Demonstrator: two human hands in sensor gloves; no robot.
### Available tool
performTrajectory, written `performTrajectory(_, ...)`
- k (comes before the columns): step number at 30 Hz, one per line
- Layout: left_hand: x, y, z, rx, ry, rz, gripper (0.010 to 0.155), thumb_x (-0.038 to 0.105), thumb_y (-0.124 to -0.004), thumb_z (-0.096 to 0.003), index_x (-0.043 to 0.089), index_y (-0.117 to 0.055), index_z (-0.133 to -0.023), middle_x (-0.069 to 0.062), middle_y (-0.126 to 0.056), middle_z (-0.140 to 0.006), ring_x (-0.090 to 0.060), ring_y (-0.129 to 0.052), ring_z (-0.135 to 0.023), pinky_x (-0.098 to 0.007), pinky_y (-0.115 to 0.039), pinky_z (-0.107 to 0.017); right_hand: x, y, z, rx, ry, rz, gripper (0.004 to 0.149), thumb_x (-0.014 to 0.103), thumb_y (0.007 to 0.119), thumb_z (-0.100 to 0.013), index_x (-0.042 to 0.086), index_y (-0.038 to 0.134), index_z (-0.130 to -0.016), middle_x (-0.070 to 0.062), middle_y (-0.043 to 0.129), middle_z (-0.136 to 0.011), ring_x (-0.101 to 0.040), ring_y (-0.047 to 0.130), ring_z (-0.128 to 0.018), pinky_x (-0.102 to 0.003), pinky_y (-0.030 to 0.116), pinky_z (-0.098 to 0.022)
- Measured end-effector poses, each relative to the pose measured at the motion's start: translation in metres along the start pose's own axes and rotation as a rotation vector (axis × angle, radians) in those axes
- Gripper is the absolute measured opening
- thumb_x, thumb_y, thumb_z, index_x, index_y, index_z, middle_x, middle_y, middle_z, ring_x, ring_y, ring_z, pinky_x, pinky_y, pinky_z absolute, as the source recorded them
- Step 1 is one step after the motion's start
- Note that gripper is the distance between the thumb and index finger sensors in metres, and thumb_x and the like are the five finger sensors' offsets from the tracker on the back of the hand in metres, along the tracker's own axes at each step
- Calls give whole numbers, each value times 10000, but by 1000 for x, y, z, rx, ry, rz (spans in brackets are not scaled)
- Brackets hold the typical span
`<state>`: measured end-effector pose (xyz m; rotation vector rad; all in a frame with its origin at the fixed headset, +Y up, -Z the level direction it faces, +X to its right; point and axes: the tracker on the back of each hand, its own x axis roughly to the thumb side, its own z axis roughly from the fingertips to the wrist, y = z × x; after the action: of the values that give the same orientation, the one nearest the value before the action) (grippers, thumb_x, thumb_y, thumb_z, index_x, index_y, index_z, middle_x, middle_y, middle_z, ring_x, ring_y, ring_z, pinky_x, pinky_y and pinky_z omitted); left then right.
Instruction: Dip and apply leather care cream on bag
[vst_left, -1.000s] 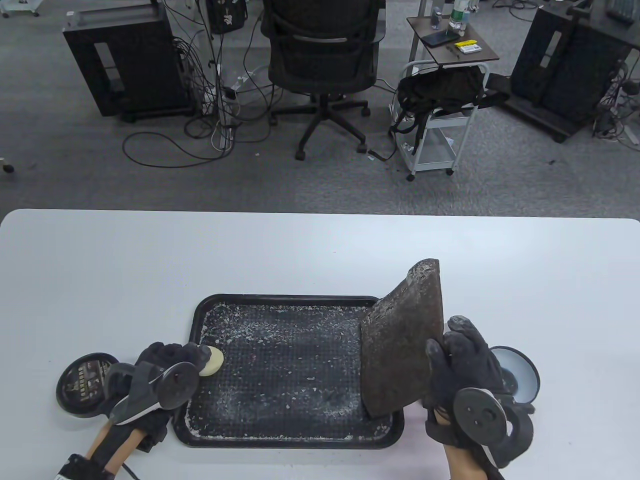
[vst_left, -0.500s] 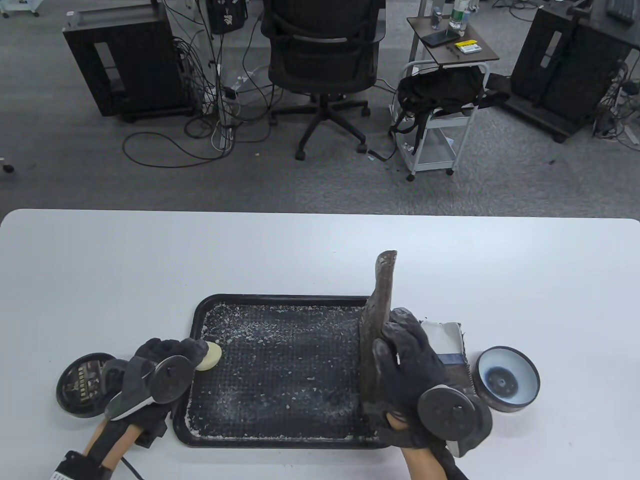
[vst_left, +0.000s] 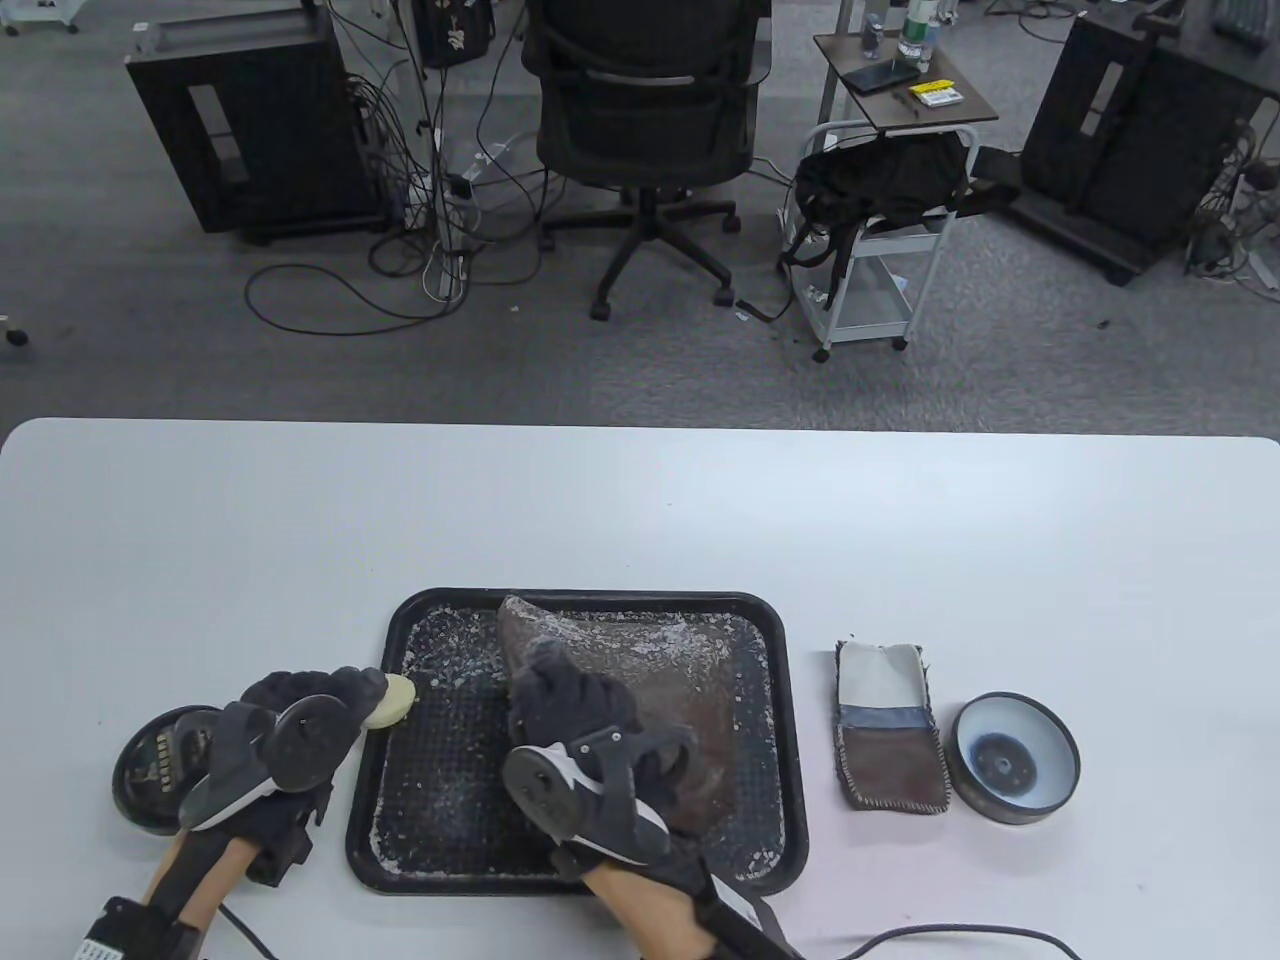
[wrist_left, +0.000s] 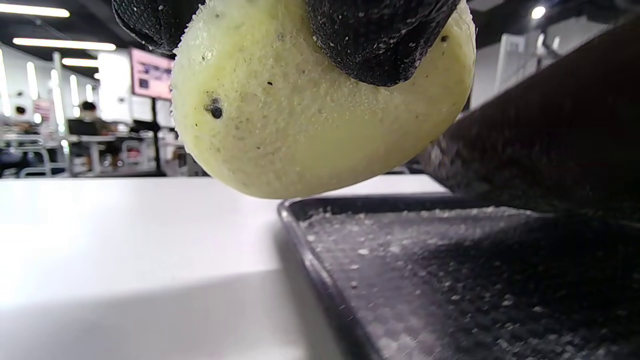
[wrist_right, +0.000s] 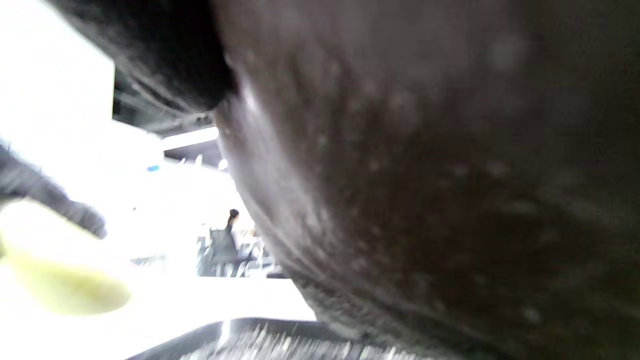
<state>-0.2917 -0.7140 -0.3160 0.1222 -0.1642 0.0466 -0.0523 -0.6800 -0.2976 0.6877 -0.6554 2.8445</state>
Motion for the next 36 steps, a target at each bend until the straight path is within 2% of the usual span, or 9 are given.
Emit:
performTrajectory(5,-4,2,-1,4,5,22,520,296,-820,-365,350,-771,-881,43,-882,-907,-250,-893,-835,-509,-684,-696,19,29,-7,115,-57,15,435,296,844,-390,110,904,-779,-93,843,-939,-225,1038,-549,-464,825,-561)
performTrajectory(9,-3,2,-1,5,-2,3,521,298,-821,-364,351,-771,-881,46,-884,-905,-249,-895,-834,-508,-685,-696,25,41,-12,207,-43,-50,434,272,850,-380,103,908,-776,-100,846,-935,-262,1036,-556,-490,805,-572)
performTrajectory(15,-3,-1,-2,-4,0,-29,518,302,-819,-364,356,-773,-878,50,-885,-905,-242,-900,-832,-506,-688,-696,35,57,-6,301,-83,-63,437,228,834,-375,103,912,-787,-119,841,-942,-318,1043,-590,-518,795,-578)
performTrajectory(24,-7,-6,-4,-21,17,-23,518,304,-819,-363,358,-774,-876,54,-889,-902,-240,-902,-830,-505,-689,-695,41,66,-4,370,-112,-81,440,226,853,-361,105,928,-777,-137,856,-926,-306,1060,-599,-503,811,-574)
performTrajectory(27,-7,-7,-5,-28,18,-20,518,304,-818,-363,358,-774,-876,54,-887,-903,-240,-901,-831,-505,-689,-695,39,68,-4,388,-119,-100,452,259,862,-362,103,927,-781,-141,856,-924,-278,1059,-611,-494,814,-576)
performTrajectory(28,-6,-7,-5,-32,18,-16,518,302,-819,-364,357,-774,-877,51,-887,-903,-242,-901,-831,-507,-688,-695,36,68,-5,387,-115,-116,442,258,852,-364,111,932,-773,-149,868,-908,-191,1064,-612,-467,824,-574)
performTrajectory(33,-5,-7,-3,-36,11,-18,517,305,-819,-364,357,-775,-876,53,-888,-903,-242,-903,-830,-507,-689,-694,18,62,-6,394,-50,-224,438,266,839,-375,109,936,-772,-150,874,-907,-266,1043,-642,-507,791,-581)
performTrajectory(36,-4,-6,-3,-26,4,-24,518,304,-819,-363,359,-775,-876,55,-889,-901,-239,-904,-828,-505,-691,-694,-3,47,-3,359,-23,-216,437,289,837,-379,115,942,-766,-145,881,-903,-270,1040,-645,-509,788,-581)
